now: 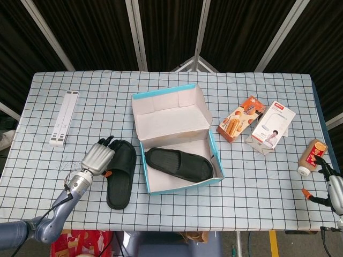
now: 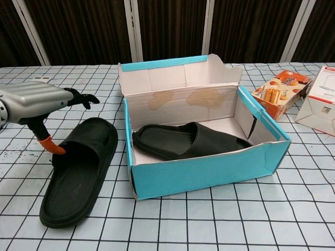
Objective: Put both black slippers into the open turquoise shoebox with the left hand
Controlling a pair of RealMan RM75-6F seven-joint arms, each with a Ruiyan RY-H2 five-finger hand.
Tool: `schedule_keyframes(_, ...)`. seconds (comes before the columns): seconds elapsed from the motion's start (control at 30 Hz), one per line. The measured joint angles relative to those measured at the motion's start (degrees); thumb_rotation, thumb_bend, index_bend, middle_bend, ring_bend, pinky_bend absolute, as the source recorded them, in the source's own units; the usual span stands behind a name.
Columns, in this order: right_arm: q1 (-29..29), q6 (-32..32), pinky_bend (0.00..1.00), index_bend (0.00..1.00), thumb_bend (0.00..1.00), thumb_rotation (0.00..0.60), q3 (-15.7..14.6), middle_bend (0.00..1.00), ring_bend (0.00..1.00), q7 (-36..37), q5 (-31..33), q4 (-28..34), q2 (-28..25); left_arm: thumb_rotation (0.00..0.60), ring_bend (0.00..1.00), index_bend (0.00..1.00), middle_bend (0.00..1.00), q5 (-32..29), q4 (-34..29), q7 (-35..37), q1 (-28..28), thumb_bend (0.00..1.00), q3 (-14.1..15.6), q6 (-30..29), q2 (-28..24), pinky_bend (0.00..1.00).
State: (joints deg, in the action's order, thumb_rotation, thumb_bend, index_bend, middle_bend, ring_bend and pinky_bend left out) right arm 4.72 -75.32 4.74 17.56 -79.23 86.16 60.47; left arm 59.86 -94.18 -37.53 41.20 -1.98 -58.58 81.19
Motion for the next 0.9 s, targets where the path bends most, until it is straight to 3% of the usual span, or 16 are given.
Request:
schedule_keyframes(0.43,0.06,0.22,0.33,0.12,0.23,0.6,-0.04,0.22,0.31,-0.21,0.21,0.24,-0.11,0.561,0.08,0.1,0.25,-0.48,4.96,-1.81,1.3,0.13,-0.48,0.72,5.02,0.2)
schedule_keyframes(0.57,0.05,0.24,0.33,0.12,0.23,0.6,-0.08,0.22,0.31,-0.03,0.15,0.23,-0.2,0.563,0.08,0.15,0.28,-0.7,5.55,-2.78,1.53,0.15,-0.42,0.58,6.0,0.2)
schedule_keyframes(0.9,-0.06,0.09,0.33,0.12,0.23,0.6,-0.13,0.22,0.31,0.24,0.1,0.23,-0.33,0.576,0.08,0.19,0.3,-0.46,6.93,-4.99,1.9,0.23,-0.08,0.05,7.36,0.2)
